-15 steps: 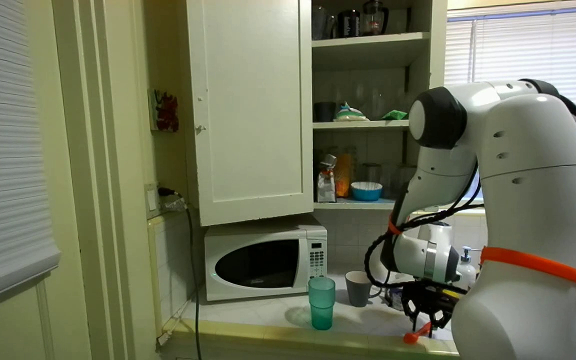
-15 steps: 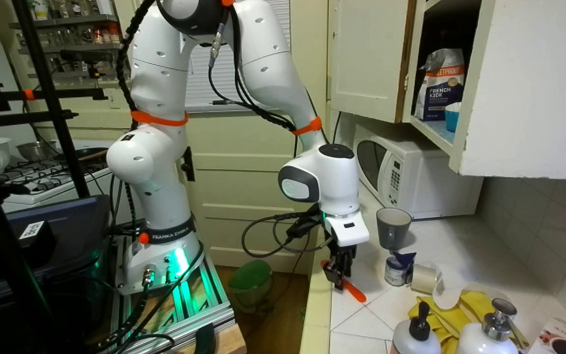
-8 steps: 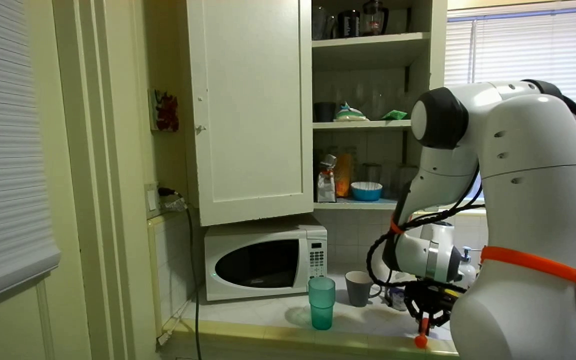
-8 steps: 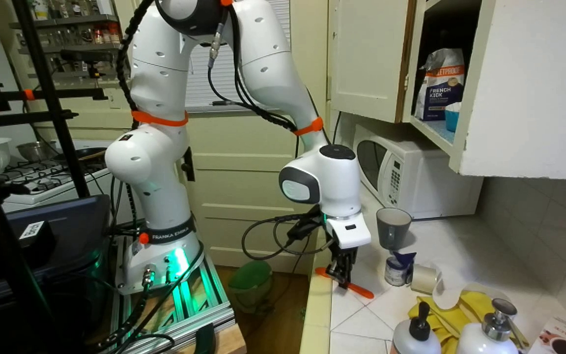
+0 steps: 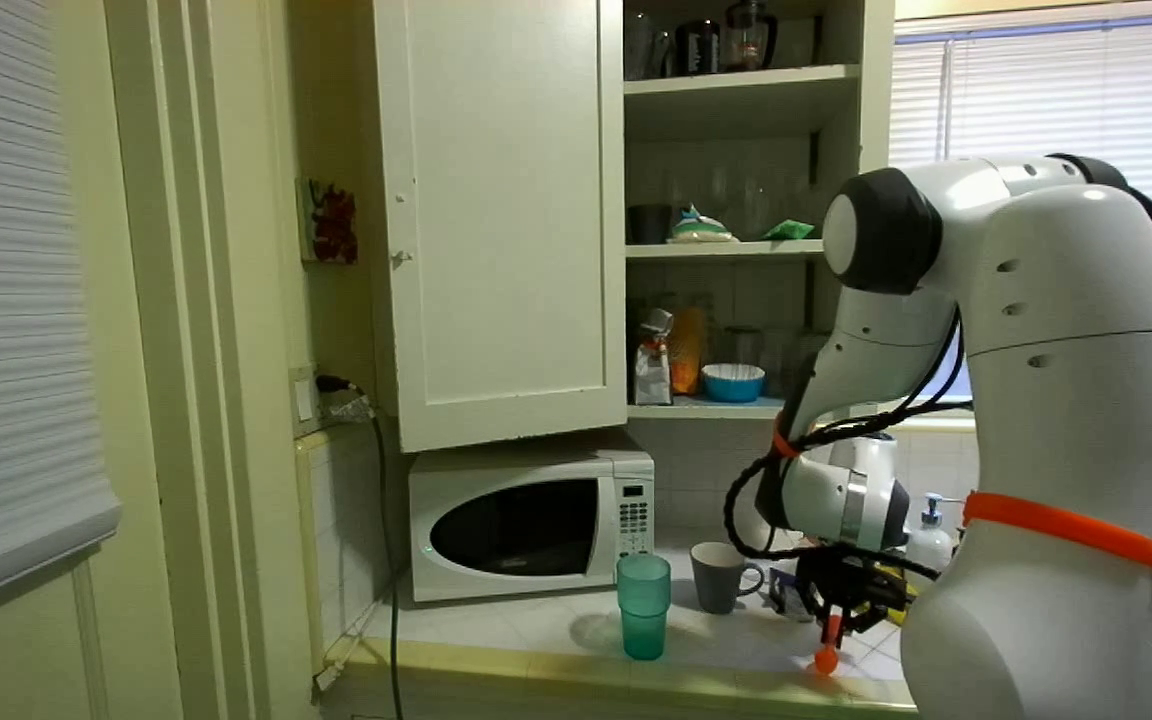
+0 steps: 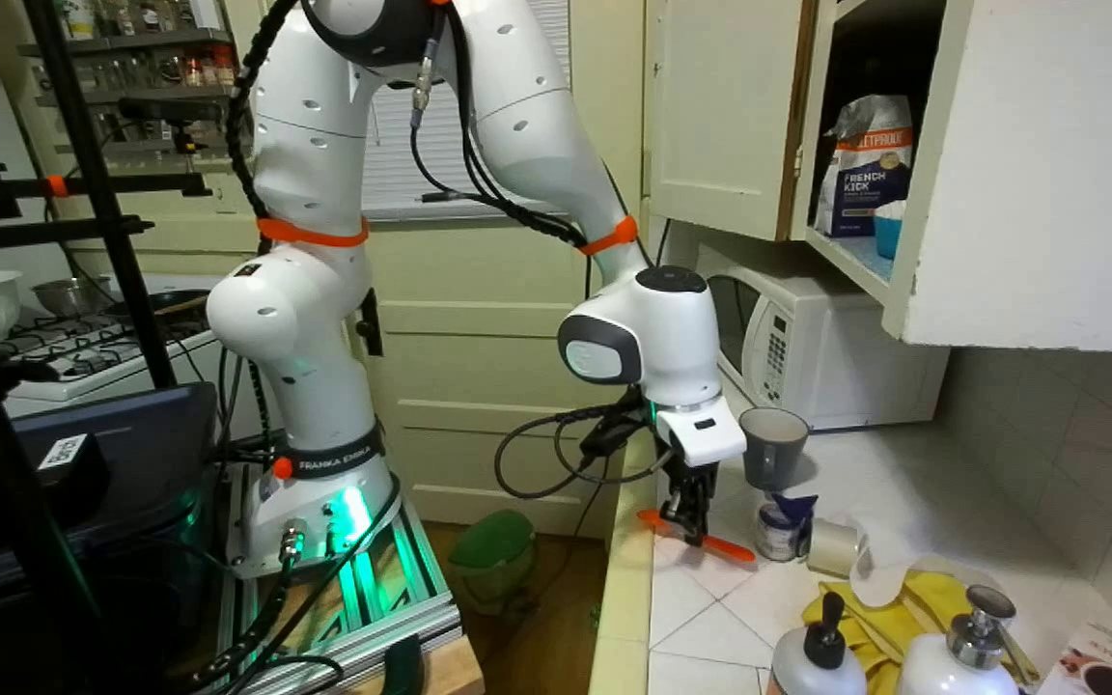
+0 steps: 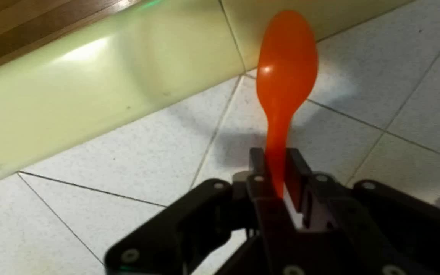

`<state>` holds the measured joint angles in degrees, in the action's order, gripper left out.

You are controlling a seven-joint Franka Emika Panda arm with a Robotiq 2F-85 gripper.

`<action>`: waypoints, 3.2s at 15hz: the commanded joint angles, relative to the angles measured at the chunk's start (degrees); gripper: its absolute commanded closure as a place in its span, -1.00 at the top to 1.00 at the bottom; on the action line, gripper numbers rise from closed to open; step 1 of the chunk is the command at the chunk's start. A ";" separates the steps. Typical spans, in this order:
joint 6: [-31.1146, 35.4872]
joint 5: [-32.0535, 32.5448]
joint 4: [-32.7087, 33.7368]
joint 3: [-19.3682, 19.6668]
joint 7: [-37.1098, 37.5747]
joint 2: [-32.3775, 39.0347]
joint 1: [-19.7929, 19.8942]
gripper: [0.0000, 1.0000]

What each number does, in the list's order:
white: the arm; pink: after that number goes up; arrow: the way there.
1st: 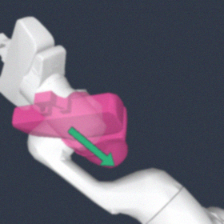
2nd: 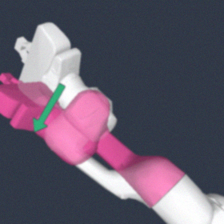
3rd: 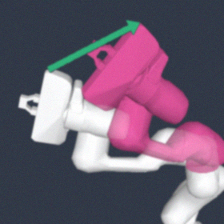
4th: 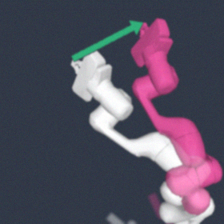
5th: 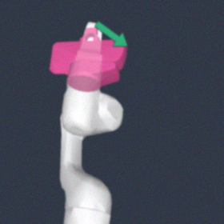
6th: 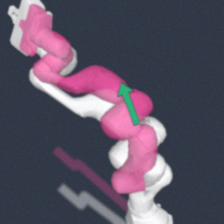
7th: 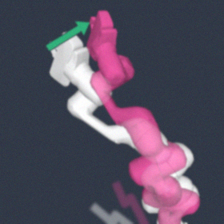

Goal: Put the spoon on the glass

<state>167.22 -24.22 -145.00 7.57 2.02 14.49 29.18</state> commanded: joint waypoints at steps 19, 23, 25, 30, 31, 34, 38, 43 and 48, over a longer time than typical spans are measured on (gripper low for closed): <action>-6.15 0.02 9.96 -1.96 1.90 -6.36 -2.67 -0.91; -6.70 -0.79 12.27 -3.44 2.47 -5.35 -3.27 -0.91; -6.62 -1.70 13.29 -4.51 2.08 -4.58 -3.21 -0.91; -6.84 -3.60 15.70 -6.86 1.13 -2.11 -2.59 -0.91; -6.96 -3.82 16.16 -7.20 1.09 -1.61 -2.49 -0.91; -7.22 -3.96 17.11 -7.89 1.14 -0.38 -2.27 -0.91; -7.02 -4.55 18.35 -8.70 0.65 1.15 -1.81 -0.91; -7.24 -5.15 19.69 -9.50 0.51 2.45 -1.24 -0.91; -7.62 -5.66 20.57 -10.36 0.77 3.35 -0.84 -0.91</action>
<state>161.88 -28.19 -125.92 -1.84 4.03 16.87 27.23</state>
